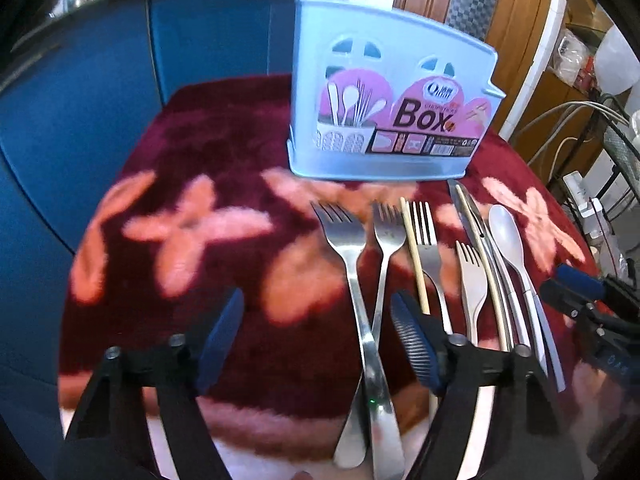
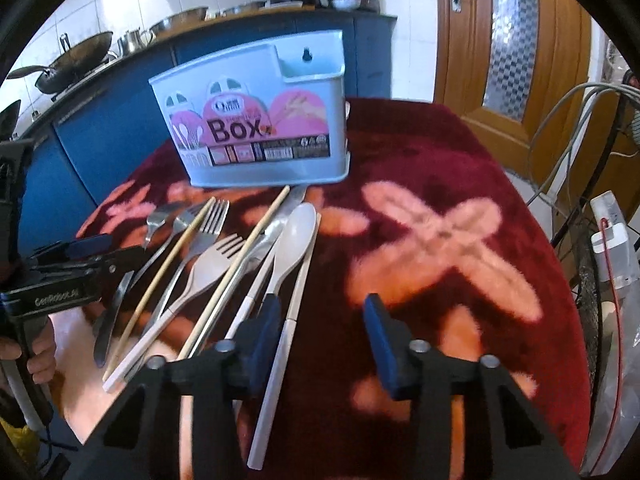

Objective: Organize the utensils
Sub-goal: 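Lower the left tool to a steel fork while the right tool lowers to a white plastic stick, then close the left tool on the steel fork while the right tool closes on the white stick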

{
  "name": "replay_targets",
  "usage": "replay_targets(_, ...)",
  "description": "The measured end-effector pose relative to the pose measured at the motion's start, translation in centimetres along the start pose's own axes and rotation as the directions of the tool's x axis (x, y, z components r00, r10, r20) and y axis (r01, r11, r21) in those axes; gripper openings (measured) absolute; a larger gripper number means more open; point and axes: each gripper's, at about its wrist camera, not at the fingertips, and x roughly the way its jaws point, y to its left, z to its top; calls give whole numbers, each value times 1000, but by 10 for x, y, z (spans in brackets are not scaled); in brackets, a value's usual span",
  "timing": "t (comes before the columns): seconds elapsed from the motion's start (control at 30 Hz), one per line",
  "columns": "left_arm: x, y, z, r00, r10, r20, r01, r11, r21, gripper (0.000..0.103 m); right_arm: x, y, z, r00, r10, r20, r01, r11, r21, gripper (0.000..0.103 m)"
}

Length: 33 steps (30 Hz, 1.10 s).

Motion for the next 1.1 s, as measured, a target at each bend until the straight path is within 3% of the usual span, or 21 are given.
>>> replay_targets(0.43,20,9,25,998,-20,-68,19,1000,-9,72,28,0,21,988,55,-145,-57,998,-8,35)
replay_targets(0.57,22,8,33,996,-50,-77,49,999,-15,59,35,-3,30,982,71,-175,-71,997,7,27)
replay_targets(0.67,23,9,37,988,-130,-89,126,991,-42,37,38,-7,33,981,66,-183,-64,998,14,13)
replay_targets(0.73,25,8,40,980,-172,-100,167,984,-59,21,38,-9,35,980,73,-184,-70,997,23,11)
replay_targets(0.93,20,6,36,977,-192,-95,187,980,-60,12,35,-21,36,980,74,-183,-68,997,40,6)
replay_targets(1.1,24,8,34,970,-212,-122,205,976,-68,11,44,-21,43,971,88,-222,-84,996,31,7)
